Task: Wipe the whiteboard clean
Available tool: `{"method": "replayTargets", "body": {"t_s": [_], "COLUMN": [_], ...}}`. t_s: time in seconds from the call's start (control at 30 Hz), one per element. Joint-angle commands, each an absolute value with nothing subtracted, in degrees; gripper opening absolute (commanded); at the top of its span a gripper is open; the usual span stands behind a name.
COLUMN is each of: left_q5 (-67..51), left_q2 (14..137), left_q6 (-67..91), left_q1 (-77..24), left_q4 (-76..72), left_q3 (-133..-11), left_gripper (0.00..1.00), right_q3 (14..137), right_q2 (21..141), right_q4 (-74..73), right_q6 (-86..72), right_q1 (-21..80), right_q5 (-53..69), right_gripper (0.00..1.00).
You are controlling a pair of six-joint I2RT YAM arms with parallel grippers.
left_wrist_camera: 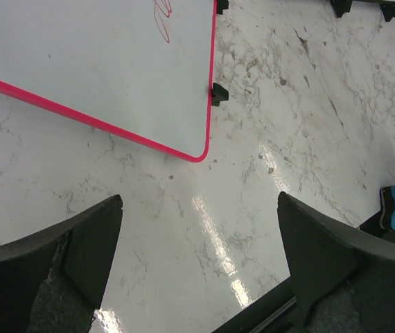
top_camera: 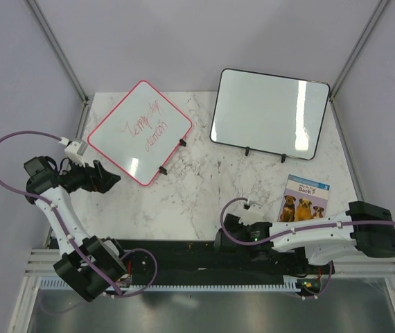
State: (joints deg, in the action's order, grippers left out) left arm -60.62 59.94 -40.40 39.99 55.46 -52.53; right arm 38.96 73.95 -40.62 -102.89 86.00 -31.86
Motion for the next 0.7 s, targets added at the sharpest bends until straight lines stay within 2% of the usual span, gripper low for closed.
{"method": "replayTargets", "body": {"t_s": [0.0,0.4,0.43,0.47,0.5,0.67], "left_q5": [-62.58,-61.0,-61.0,-60.91,-60.82,-60.56], "left_q2": [58.62,57.48,57.39,57.22,57.04,56.78], "left_q6": [-42.54,-42.54,-42.54,-42.54,-42.45,-42.63], "left_q1": [39.73,39.64,39.73,39.73,39.73,39.73], "left_q4": [56.08,56.25,56.42,56.43,56.51,56.6], "left_q3": [-52.73,-52.29,-52.29,-52.38,-52.3,-52.3], "left_gripper": [1.0,0.99,0.99,0.99,0.99,0.99], "right_q3": [37.71,38.58,38.67,38.85,39.02,41.83], "right_q2": [74.35,81.21,81.65,81.74,81.83,83.84], "right_q4": [-34.55,-27.69,-27.51,-27.42,-27.42,-28.03], "right_q6": [-103.28,-96.95,-96.51,-96.24,-95.98,-92.73], "right_q1": [84.73,80.25,80.07,79.98,79.81,79.01], "right_q5": [-31.38,-29.09,-29.35,-29.62,-29.88,-30.32], "right_gripper": [0.77,0.73,0.67,0.5,0.41,0.38]}}
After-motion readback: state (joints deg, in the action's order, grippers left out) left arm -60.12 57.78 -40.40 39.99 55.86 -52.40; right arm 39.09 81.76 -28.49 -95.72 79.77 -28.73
